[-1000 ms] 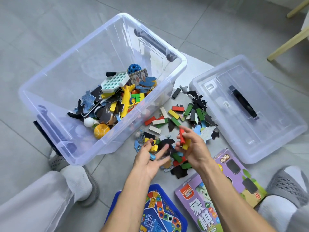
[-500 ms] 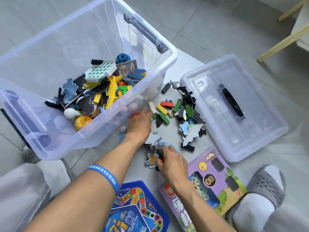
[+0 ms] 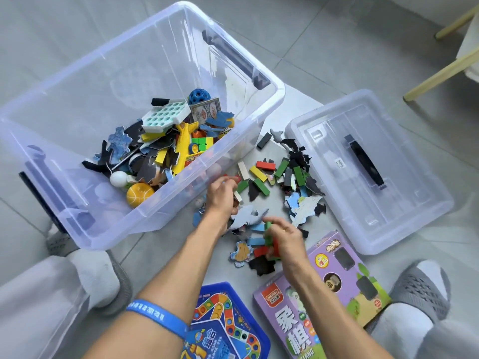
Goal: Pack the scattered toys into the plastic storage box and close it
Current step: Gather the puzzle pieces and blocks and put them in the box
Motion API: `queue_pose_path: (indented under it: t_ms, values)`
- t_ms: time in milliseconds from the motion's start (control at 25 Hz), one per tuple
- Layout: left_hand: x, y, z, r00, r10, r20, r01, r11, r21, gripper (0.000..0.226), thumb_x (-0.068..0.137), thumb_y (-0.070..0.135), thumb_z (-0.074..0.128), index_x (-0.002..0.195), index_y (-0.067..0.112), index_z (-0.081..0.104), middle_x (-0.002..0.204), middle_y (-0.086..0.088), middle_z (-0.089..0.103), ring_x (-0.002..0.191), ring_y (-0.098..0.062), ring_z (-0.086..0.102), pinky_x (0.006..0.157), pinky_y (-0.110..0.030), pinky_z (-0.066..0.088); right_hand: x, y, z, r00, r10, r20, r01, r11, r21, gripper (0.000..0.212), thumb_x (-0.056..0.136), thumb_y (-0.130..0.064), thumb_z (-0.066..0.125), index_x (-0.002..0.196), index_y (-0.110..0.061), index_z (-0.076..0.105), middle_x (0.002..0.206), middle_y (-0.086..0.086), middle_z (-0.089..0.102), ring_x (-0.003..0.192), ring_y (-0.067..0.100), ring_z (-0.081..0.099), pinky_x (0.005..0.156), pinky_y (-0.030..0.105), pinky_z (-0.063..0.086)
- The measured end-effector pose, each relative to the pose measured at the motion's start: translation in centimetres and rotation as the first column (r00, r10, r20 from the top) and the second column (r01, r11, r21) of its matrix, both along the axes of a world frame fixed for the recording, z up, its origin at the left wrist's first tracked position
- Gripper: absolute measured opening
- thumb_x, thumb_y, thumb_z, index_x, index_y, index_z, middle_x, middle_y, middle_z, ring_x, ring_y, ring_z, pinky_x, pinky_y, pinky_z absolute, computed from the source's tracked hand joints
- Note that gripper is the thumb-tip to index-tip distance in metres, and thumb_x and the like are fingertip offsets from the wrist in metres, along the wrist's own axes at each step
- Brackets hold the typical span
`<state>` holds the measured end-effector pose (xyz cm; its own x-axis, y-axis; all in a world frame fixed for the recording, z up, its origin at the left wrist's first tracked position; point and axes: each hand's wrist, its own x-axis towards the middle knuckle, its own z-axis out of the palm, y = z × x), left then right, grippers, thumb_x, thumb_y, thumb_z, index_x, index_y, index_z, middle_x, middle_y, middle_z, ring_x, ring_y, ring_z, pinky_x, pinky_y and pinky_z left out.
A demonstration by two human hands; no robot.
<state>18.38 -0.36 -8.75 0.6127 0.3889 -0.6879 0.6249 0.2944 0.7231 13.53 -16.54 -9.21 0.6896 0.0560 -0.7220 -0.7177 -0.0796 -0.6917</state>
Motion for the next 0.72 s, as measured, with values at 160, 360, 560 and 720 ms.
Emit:
queue_pose_path:
  t_ms: [160, 360, 560, 720]
  values:
    - [-3.9, 0.4, 1.8, 0.948, 0.31, -0.067, -0.282, 0.729, -0.624, 0.015, 0.081, 0.011, 0.043, 0.079, 0.008, 0.058, 0.064, -0.008, 0.048, 0.051, -0.018, 0.05, 0.037, -0.015, 0.035, 1.0, -3.5, 2.7, 0.969, -0.14, -0.202, 0.221, 0.855, 0.469, 0.022, 0.081, -0.01, 0.049, 0.098, -0.01, 0.063, 0.074, 0.007, 0.062, 0.064, 0.026, 0.066, 0.053, 0.03, 0.056]
    - [-5.2, 1.3, 0.4, 0.957, 0.284, -0.063, -0.287, 0.887, -0.36, 0.02, 0.087, 0.004, 0.061, 0.075, 0.016, 0.05, 0.074, -0.011, 0.059, 0.043, -0.01, 0.052, 0.034, -0.014, 0.032, 2.6, -5.3, 2.1, 0.937, 0.347, 0.036, -0.348, 0.937, 0.032, 0.014, 0.084, -0.011, 0.073, 0.086, -0.016, 0.061, 0.078, 0.005, 0.065, 0.06, 0.022, 0.065, 0.047, 0.029, 0.051]
    - [-4.7, 3.3, -2.7, 0.728, -0.616, -0.3, 0.593, 0.346, 0.727, 0.051, 0.081, -0.001, 0.057, 0.127, 0.021, 0.059, 0.123, -0.005, 0.057, 0.102, -0.026, 0.06, 0.084, -0.035, 0.05, 0.5, -4.0, -0.6, 0.041, 0.997, -0.071, -0.628, -0.029, -0.778, 0.047, 0.086, -0.019, 0.065, 0.129, -0.031, 0.047, 0.118, -0.005, 0.049, 0.081, 0.029, 0.064, 0.06, 0.037, 0.043]
    - [-2.7, 3.3, -2.9, 0.571, -0.679, -0.461, 0.693, 0.097, 0.714, 0.059, 0.082, -0.004, 0.052, 0.134, 0.025, 0.051, 0.113, -0.007, 0.049, 0.096, -0.034, 0.06, 0.075, -0.045, 0.053, -1.4, -3.5, -1.9, 0.025, 0.995, -0.092, -0.518, -0.065, -0.853, 0.036, 0.089, -0.009, 0.06, 0.118, -0.022, 0.044, 0.114, 0.002, 0.045, 0.059, 0.031, 0.054, 0.048, 0.037, 0.034]
